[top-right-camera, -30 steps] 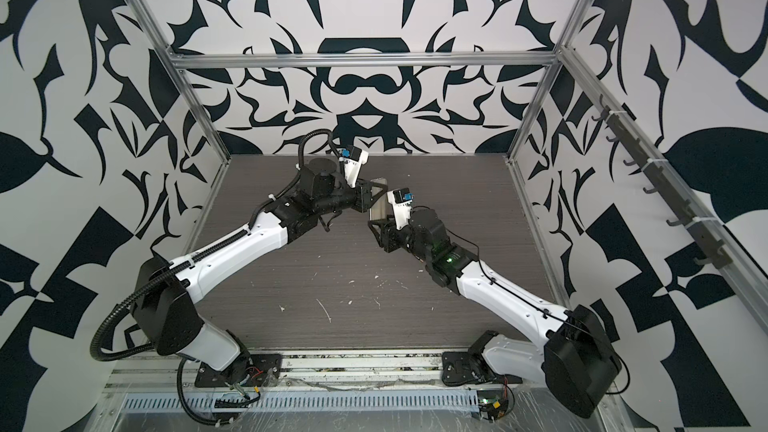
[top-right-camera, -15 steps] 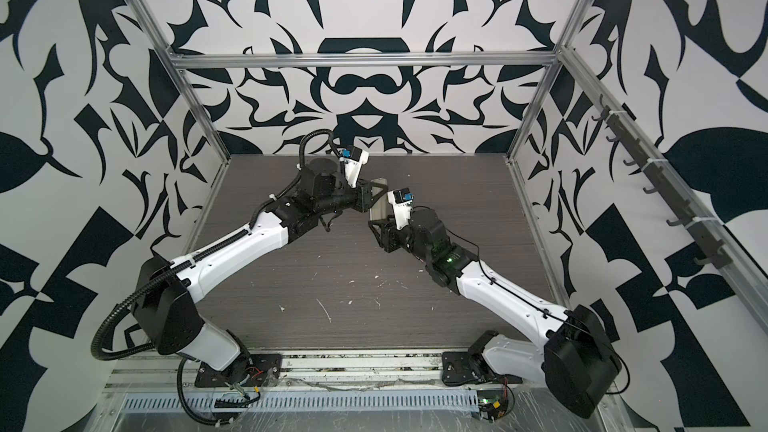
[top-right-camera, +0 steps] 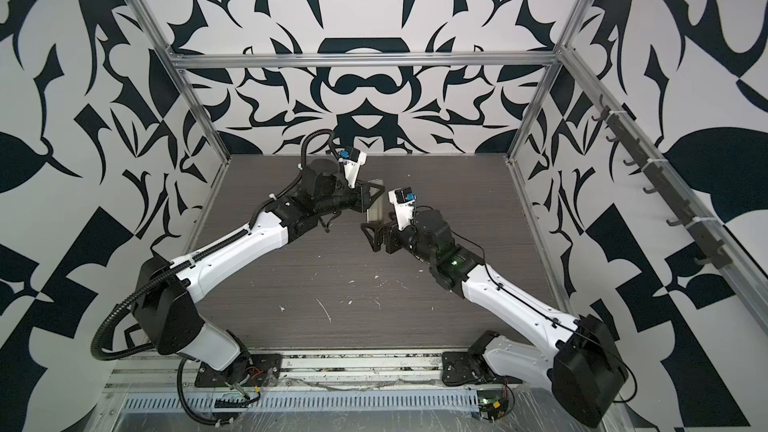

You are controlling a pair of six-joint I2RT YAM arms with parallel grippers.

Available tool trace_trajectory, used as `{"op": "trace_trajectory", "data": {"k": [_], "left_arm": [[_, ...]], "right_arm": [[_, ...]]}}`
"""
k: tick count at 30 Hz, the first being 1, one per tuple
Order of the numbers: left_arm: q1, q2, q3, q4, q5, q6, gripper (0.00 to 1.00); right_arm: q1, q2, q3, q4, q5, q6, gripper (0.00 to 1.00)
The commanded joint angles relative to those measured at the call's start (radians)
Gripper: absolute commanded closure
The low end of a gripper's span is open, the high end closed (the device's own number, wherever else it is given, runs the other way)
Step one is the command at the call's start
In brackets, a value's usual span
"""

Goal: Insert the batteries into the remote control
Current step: 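Draw the right gripper back while the left gripper holds the remote upright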

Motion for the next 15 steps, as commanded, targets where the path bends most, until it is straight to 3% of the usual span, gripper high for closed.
{"op": "trace_trajectory", "data": {"k": [1,15], "left_arm": [[0.001,-0.039,0.033,-0.034,-0.052,-0.011,0.97],[0.008,-0.197,-0.124,-0.036,-0.137,-0.042,1.0]], "right_arm": [[0.005,-0.053,-0.002,0.004,0.005,-0.043,0.01],[0.006,-0.11,0.006,-0.082,0.014,-0.145,0.01]]}}
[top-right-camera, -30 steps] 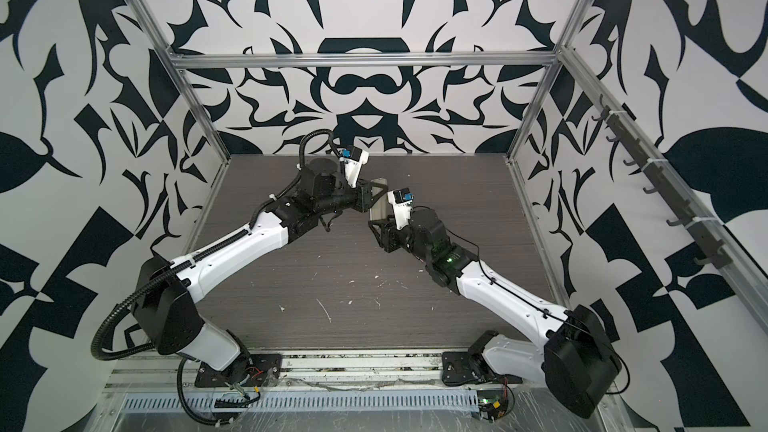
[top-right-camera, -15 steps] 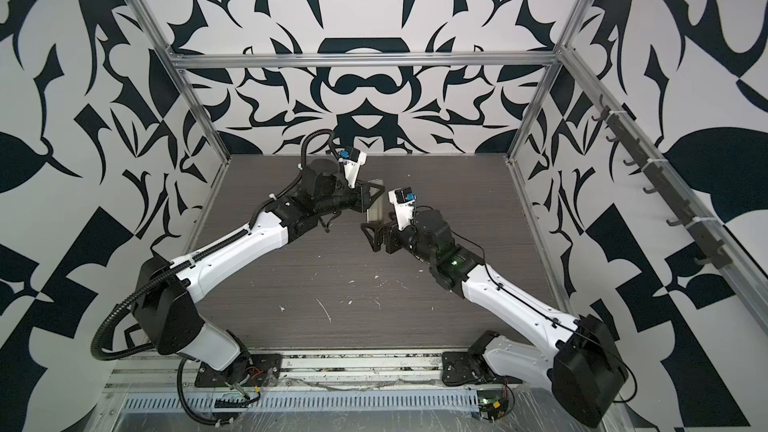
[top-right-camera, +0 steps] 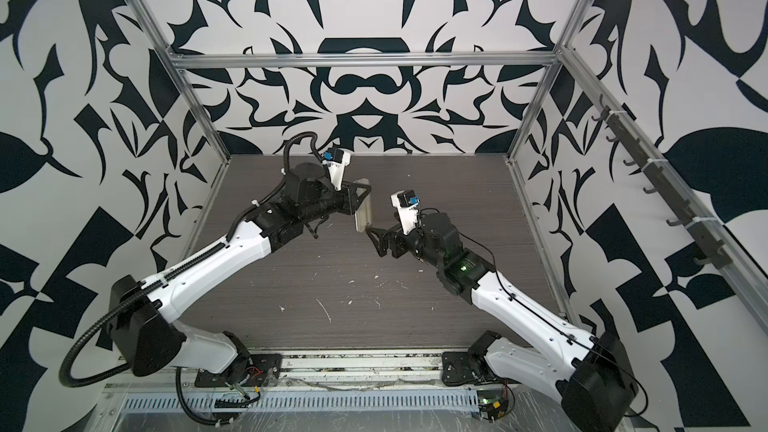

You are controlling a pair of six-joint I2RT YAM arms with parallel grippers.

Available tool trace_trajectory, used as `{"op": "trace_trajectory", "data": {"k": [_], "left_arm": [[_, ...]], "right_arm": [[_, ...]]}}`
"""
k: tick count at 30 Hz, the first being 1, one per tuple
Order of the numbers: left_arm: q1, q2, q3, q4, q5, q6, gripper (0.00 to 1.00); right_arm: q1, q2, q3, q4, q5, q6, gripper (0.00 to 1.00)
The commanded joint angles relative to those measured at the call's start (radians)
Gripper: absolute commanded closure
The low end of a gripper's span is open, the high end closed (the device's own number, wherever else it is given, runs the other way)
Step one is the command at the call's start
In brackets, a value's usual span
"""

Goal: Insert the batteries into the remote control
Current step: 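Draw the right gripper back while the left gripper holds the remote upright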

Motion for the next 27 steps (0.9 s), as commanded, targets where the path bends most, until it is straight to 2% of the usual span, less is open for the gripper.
{"op": "trace_trajectory", "data": {"k": [1,6,9,13,17,20,27], "left_arm": [[0.01,-0.048,-0.038,-0.007,-0.038,-0.026,1.0],[0.022,-0.086,-0.052,-0.079,-0.038,-0.036,1.0],[0.048,-0.101,-0.067,-0.109,0.002,-0.05,1.0],[0.116,-0.133,-0.112,-0.107,0.111,-0.073,1.0],[0.222,-0.181,-0.178,-0.074,0.255,-0.102,1.0],[0.27,-0.195,-0.204,-0.073,0.34,-0.105,1.0],[0.29,-0.195,-0.222,-0.081,0.437,-0.104,1.0]], "right_arm": [[0.006,-0.034,0.006,0.014,0.001,-0.041,0.01],[0.005,-0.032,0.015,0.003,-0.006,-0.081,0.01],[0.005,-0.031,0.028,0.002,-0.038,-0.149,0.01],[0.005,-0.011,0.035,0.013,-0.108,-0.29,0.02],[0.005,0.021,0.066,-0.025,-0.182,-0.417,0.01],[0.007,0.024,0.069,-0.008,-0.229,-0.442,0.01],[0.023,0.013,0.052,0.021,-0.306,-0.489,0.01]]}}
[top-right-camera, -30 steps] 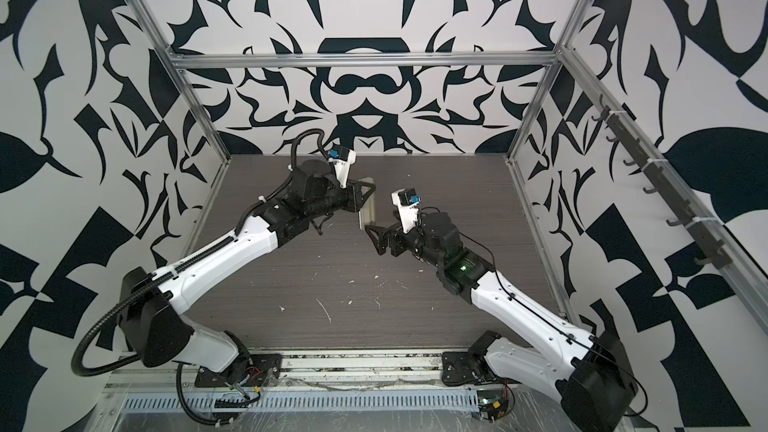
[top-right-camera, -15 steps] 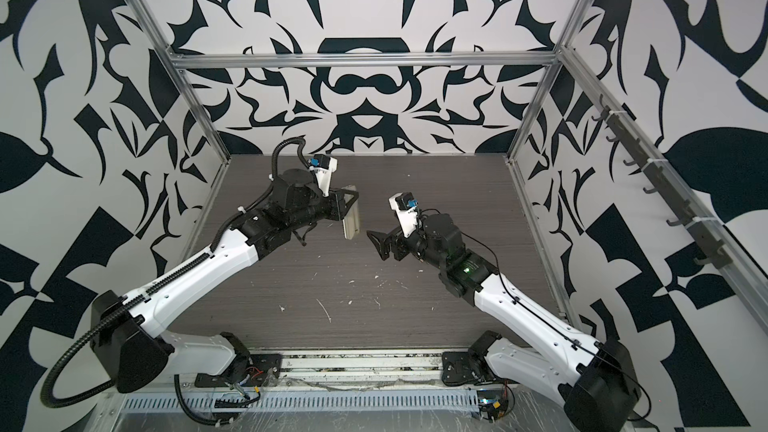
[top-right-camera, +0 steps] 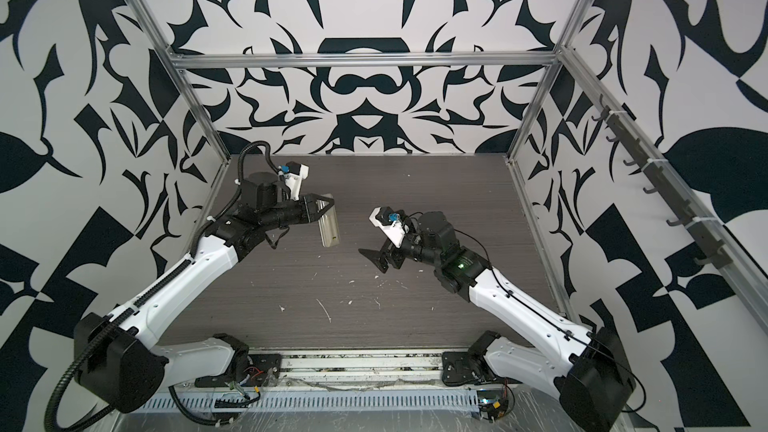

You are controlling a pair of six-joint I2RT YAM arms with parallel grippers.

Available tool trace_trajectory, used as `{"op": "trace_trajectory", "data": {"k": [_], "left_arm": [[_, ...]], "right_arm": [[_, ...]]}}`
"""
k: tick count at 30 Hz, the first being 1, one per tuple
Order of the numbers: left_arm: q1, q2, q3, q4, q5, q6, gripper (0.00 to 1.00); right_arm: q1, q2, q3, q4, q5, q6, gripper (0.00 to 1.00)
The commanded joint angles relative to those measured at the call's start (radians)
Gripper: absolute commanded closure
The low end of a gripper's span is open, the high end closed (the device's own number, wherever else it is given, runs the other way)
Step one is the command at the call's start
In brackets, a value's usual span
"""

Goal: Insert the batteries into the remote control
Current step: 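Draw the right gripper back while the left gripper holds the remote upright, then move the right gripper onto the remote's battery cover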

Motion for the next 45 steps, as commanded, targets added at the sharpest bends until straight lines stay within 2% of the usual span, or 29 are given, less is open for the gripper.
{"op": "trace_trajectory", "data": {"k": [1,10,16,23,30,36,45], "left_arm": [[0.007,-0.024,-0.019,0.021,0.104,-0.02,1.0],[0.008,0.018,-0.084,0.188,0.221,-0.119,1.0],[0.013,0.015,-0.09,0.172,0.237,-0.117,1.0],[0.029,0.015,-0.097,0.166,0.313,-0.125,1.0],[0.038,0.019,-0.117,0.194,0.428,-0.141,1.0],[0.038,0.005,-0.126,0.166,0.429,-0.142,1.0],[0.03,-0.033,-0.178,0.182,0.404,-0.179,1.0]], "right_arm": [[0.012,-0.022,0.032,0.059,-0.066,-0.044,0.01],[0.042,-0.043,0.037,0.058,-0.028,-0.057,0.01],[0.063,-0.018,0.066,0.051,-0.013,-0.077,0.01],[0.098,0.05,0.16,-0.009,-0.039,-0.134,0.01],[0.175,0.043,0.22,-0.142,0.061,-0.236,0.01],[0.242,0.042,0.262,-0.24,0.141,-0.311,0.01],[0.281,0.079,0.28,-0.229,0.224,-0.341,0.01]]}}
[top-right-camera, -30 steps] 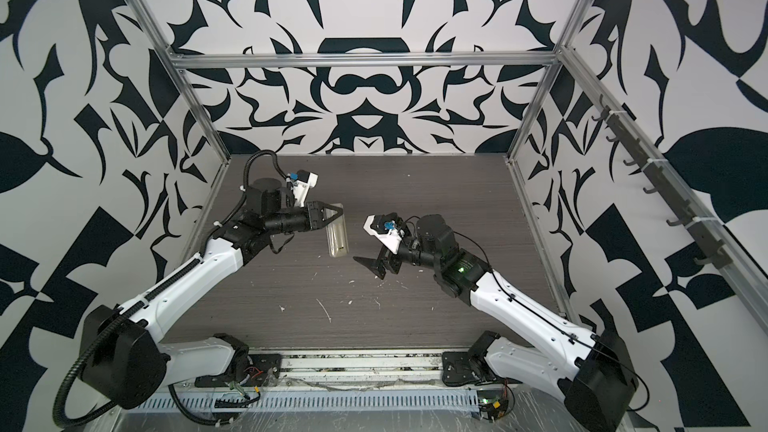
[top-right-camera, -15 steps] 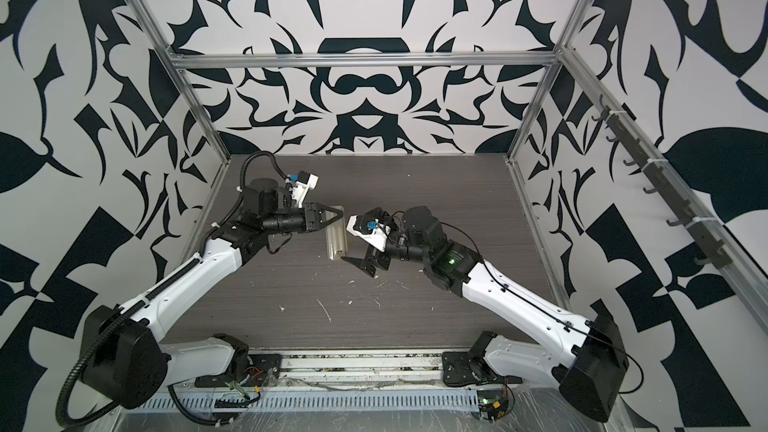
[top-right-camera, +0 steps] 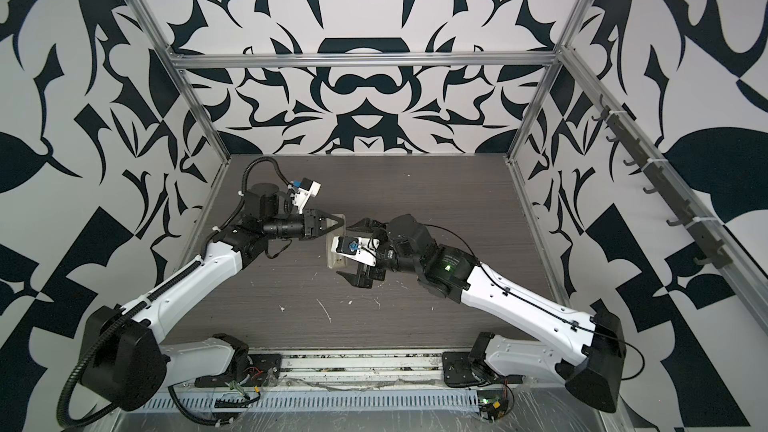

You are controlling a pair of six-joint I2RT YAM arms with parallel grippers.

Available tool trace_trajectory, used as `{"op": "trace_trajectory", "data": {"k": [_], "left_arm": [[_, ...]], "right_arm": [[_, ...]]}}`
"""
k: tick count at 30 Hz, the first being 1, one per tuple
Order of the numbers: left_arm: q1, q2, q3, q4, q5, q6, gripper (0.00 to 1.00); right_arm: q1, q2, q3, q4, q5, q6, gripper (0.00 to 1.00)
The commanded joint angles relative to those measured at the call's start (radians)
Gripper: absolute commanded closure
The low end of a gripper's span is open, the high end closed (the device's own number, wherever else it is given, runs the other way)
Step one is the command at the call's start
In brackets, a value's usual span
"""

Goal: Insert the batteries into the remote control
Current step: 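Move the right gripper onto the remote's battery cover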

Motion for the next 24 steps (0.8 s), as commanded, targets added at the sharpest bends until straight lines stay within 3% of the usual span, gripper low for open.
{"op": "trace_trajectory", "data": {"k": [1,24], "left_arm": [[-0.006,-0.043,-0.02,0.022,0.003,-0.019,1.0],[-0.035,-0.061,-0.05,0.069,0.102,-0.074,1.0]], "right_arm": [[0.013,0.009,0.05,0.008,0.054,-0.022,0.01],[0.07,0.029,0.05,-0.009,0.1,-0.071,0.01]]}}
